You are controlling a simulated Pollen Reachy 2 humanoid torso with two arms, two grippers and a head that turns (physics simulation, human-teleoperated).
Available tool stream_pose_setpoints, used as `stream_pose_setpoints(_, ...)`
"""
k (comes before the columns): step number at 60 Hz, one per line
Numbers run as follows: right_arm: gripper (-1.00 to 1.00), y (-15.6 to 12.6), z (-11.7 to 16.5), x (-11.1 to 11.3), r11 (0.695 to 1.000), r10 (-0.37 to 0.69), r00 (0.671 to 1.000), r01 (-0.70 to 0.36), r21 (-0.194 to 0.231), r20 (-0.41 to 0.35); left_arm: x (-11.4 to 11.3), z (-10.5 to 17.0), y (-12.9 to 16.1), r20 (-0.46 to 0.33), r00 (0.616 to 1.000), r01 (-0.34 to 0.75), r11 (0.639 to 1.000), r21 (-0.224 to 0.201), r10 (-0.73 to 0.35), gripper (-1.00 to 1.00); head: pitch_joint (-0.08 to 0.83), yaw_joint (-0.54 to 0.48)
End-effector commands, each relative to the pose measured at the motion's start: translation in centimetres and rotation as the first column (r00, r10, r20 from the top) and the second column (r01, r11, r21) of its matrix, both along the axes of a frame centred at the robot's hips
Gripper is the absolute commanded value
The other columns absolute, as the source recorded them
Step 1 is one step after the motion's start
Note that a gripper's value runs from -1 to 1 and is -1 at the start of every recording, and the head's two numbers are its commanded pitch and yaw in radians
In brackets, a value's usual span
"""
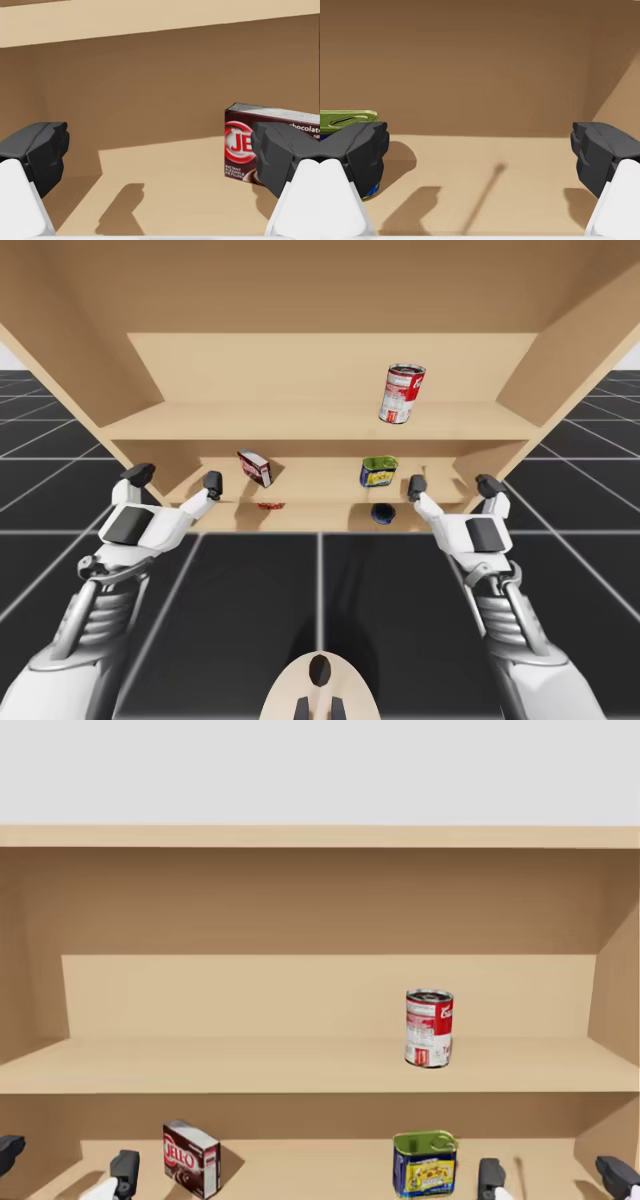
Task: Find the tuna fish can on the shelf and bring it to me.
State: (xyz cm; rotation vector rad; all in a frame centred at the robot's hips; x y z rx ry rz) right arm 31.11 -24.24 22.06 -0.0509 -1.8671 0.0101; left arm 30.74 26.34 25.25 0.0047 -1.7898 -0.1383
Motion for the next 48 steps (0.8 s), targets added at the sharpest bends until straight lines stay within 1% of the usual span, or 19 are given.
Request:
stream_pose_setpoints(1, -1.00, 0.47, -0.15, -0.24, 1.000, -0.023, 1.000, 0.022, 0.019, 0.007, -0.04, 0.03, -0.01, 0.004, 1.000, 0.001, 1.000, 0.001, -0.001, -1.00, 0.019, -0.01)
stream_pose_setpoints(6, -1.00, 0.52, 0.00, -0.19, 1.000, -0.006, 1.000, 0.006, 0.029, 0.010, -0.05, 0.04, 0.00, 0.004, 1.000, 0.001, 1.000, 0.001, -0.001, -1.00, 0.044, -0.01)
stream_pose_setpoints(8, -1.00, 0.52, -0.06, -0.10, 1.000, 0.000, 1.000, 0.000, 0.025, 0.000, -0.06, 0.06, 0.00, 0.005, 1.000, 0.001, 1.000, 0.001, -0.001, -1.00, 0.057, -0.02)
stream_pose_setpoints(12, -1.00, 0.47, -0.18, 0.06, 0.999, 0.011, 1.000, -0.011, 0.032, -0.022, -0.09, 0.10, 0.03, 0.008, 1.000, -0.001, 1.000, 0.000, 0.001, -1.00, 0.109, -0.02)
stream_pose_setpoints(15, -1.00, 0.45, -0.17, 0.11, 1.000, 0.008, 1.000, -0.008, 0.029, -0.017, -0.09, 0.11, 0.05, 0.008, 1.000, -0.001, 1.000, 0.000, 0.001, -1.00, 0.143, -0.03)
stream_pose_setpoints(19, -1.00, 0.39, -0.15, 0.14, 1.000, 0.007, 1.000, -0.007, 0.028, -0.016, -0.10, 0.14, 0.03, 0.010, 1.000, -0.001, 1.000, 0.000, 0.001, -1.00, 0.212, -0.03)
stream_pose_setpoints(25, -1.00, 0.37, -0.22, 0.26, 1.000, 0.003, 1.000, -0.002, 0.022, -0.018, -0.11, 0.17, -0.01, 0.016, 1.000, 0.002, 1.000, 0.002, -0.002, -1.00, 0.278, -0.04)
stream_pose_setpoints(26, -1.00, 0.38, -0.23, 0.27, 1.000, 0.003, 1.000, -0.002, 0.019, -0.019, -0.11, 0.17, -0.02, 0.018, 1.000, 0.004, 1.000, 0.002, -0.004, -1.00, 0.301, -0.04)
stream_pose_setpoints(32, -1.00, 0.40, -0.27, 0.30, 1.000, 0.003, 1.000, -0.003, 0.018, -0.020, -0.14, 0.21, -0.06, 0.021, 1.000, 0.008, 1.000, 0.003, -0.008, -1.00, 0.355, -0.06)
stream_pose_setpoints(33, -1.00, 0.41, -0.30, 0.32, 1.000, 0.003, 1.000, -0.003, 0.017, -0.021, -0.17, 0.23, -0.08, 0.022, 1.000, 0.009, 1.000, 0.003, -0.009, -1.00, 0.374, -0.07)
stream_pose_setpoints(36, -1.00, 0.41, -0.33, 0.35, 1.000, 0.003, 1.000, -0.003, 0.016, -0.023, -0.19, 0.24, -0.11, 0.022, 1.000, 0.011, 1.000, 0.004, -0.011, -1.00, 0.395, -0.08)
stream_pose_setpoints(39, -1.00, 0.41, -0.37, 0.36, 1.000, 0.002, 1.000, -0.002, 0.016, -0.025, -0.23, 0.26, -0.16, 0.023, 1.000, 0.014, 1.000, 0.005, -0.014, -1.00, 0.444, -0.10)
stream_pose_setpoints(48, -1.00, 0.41, -0.42, 0.40, 1.000, 0.002, 1.000, -0.002, 0.016, -0.030, -0.33, 0.34, -0.29, 0.024, 1.000, 0.019, 1.000, 0.007, -0.019, -1.00, 0.515, -0.16)
